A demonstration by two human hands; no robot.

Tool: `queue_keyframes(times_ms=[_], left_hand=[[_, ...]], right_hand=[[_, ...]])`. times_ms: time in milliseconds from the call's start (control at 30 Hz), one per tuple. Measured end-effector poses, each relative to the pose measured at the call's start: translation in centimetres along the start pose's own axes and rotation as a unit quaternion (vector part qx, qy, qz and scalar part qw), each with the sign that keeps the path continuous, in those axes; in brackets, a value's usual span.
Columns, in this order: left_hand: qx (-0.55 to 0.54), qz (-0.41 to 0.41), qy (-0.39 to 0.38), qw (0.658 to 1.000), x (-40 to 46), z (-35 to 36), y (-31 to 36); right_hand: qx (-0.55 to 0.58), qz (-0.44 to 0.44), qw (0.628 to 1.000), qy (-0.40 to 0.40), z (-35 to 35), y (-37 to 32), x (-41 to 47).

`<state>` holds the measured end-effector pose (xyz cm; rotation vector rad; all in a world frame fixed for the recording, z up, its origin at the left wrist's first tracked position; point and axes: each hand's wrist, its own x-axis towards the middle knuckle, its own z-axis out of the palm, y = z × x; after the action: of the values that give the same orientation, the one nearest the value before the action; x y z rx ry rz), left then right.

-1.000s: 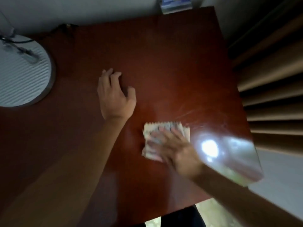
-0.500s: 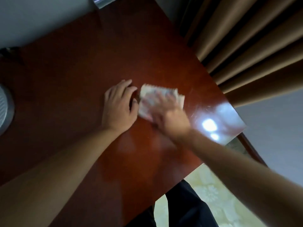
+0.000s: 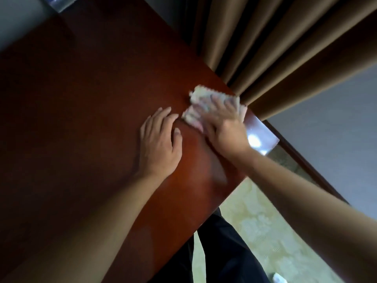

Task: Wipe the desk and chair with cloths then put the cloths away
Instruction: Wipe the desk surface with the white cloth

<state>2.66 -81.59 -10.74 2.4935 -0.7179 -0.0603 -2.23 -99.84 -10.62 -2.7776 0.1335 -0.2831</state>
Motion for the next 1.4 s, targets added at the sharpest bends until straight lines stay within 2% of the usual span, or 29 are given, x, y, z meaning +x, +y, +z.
queue_keyframes(times_ms=[67, 133, 233, 333, 467, 567, 633, 700, 833, 900, 1033, 1100, 1167, 1400], left_hand=[[0.008, 0.002, -0.009, 1.0, 0.2, 0.7, 0.9], [0.006, 0.029, -0.018, 0.999, 0.1, 1.0, 1.2], [0.005, 0.079, -0.044, 0.996, 0.3, 1.8, 2.3], [-0.002, 0.09, -0.047, 0.995, 0.2, 2.1, 3.1], [0.014, 0.084, -0.043, 0.995, -0.1, 2.2, 3.2], [-0.001, 0.085, -0.032, 0.996, -0.9, 2.1, 3.2], [-0.017, 0.072, -0.024, 0.997, -1.8, 1.7, 3.1], [-0.021, 0.065, -0.032, 0.997, -3.3, 1.1, 2.9], [-0.008, 0.063, -0.046, 0.997, -5.8, -0.1, 1.9], [0.011, 0.047, -0.038, 0.998, -6.6, -0.8, 1.3], [0.036, -0.008, -0.021, 0.999, -7.8, -2.2, 0.0], [0.043, -0.023, -0.017, 0.999, -8.5, -2.5, -0.4], [0.048, -0.04, -0.015, 0.998, -10.1, -2.7, -0.9], [0.05, -0.086, 0.007, 0.995, -16.6, -3.9, -1.1]], right_hand=[[0.005, 0.096, 0.995, 0.032, 0.0, 0.6, -0.6], [0.026, 0.119, 0.992, 0.016, 0.7, -3.5, -5.5], [0.061, 0.069, 0.996, 0.002, 0.8, -7.2, -12.0], [0.041, 0.017, 0.999, -0.004, -0.7, -2.0, -9.6], [-0.045, 0.125, 0.99, 0.055, -2.2, 4.6, -3.5], [-0.027, 0.197, 0.978, 0.058, -0.4, -0.5, -6.0], [0.012, 0.166, 0.986, 0.02, 1.0, -7.7, -10.8], [0.052, 0.095, 0.994, -0.011, 1.7, -12.1, -14.8], [0.046, -0.037, 0.997, -0.039, 1.0, -7.7, -13.4], [0.02, -0.025, 0.999, -0.029, 0.5, -3.3, -9.5], [0.001, 0.086, 0.996, 0.012, 0.1, 1.4, -1.1], [-0.005, 0.117, 0.992, 0.045, 0.8, 0.5, -1.3], [-0.001, 0.111, 0.992, 0.061, 1.5, -2.0, -4.1], [0.034, 0.038, 0.999, -0.014, 2.6, -11.4, -15.1]])
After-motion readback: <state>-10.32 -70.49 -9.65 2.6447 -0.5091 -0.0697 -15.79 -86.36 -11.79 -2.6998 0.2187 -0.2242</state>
